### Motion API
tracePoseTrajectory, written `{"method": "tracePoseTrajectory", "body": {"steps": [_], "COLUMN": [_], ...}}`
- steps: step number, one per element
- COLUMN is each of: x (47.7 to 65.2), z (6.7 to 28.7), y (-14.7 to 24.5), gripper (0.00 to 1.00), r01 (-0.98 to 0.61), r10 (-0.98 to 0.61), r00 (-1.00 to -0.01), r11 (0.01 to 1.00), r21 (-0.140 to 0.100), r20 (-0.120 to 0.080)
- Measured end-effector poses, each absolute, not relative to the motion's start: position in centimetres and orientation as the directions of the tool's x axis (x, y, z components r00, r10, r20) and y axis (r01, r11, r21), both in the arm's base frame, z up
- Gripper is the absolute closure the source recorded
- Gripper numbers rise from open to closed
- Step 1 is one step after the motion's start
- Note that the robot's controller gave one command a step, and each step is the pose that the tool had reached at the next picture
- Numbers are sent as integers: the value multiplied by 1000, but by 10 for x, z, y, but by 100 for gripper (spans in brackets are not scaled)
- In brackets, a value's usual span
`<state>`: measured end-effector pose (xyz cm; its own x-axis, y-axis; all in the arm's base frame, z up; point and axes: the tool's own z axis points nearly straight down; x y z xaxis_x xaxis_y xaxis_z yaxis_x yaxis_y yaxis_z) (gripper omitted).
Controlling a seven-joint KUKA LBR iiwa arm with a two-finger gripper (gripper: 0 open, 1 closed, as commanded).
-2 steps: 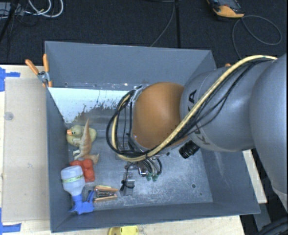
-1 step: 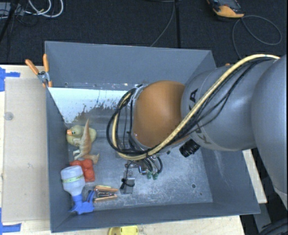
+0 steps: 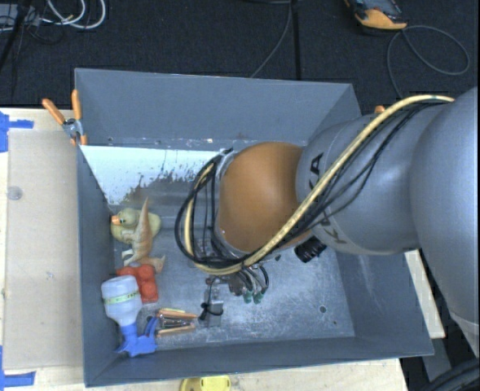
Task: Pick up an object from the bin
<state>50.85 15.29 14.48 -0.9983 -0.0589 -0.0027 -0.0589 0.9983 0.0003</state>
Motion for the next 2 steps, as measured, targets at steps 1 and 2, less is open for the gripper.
{"method": "tracePoseTrajectory", "body": {"steps": [1, 2], "x": [475, 475], "z": [73, 73], "y": [188, 188], "gripper": [100, 100], "r01": [-422, -422], "r10": [-422, -422], "r00": [-906, -907], "r11": [907, 907], "r21": [-1, -1], "r20": [-13, -13]}}
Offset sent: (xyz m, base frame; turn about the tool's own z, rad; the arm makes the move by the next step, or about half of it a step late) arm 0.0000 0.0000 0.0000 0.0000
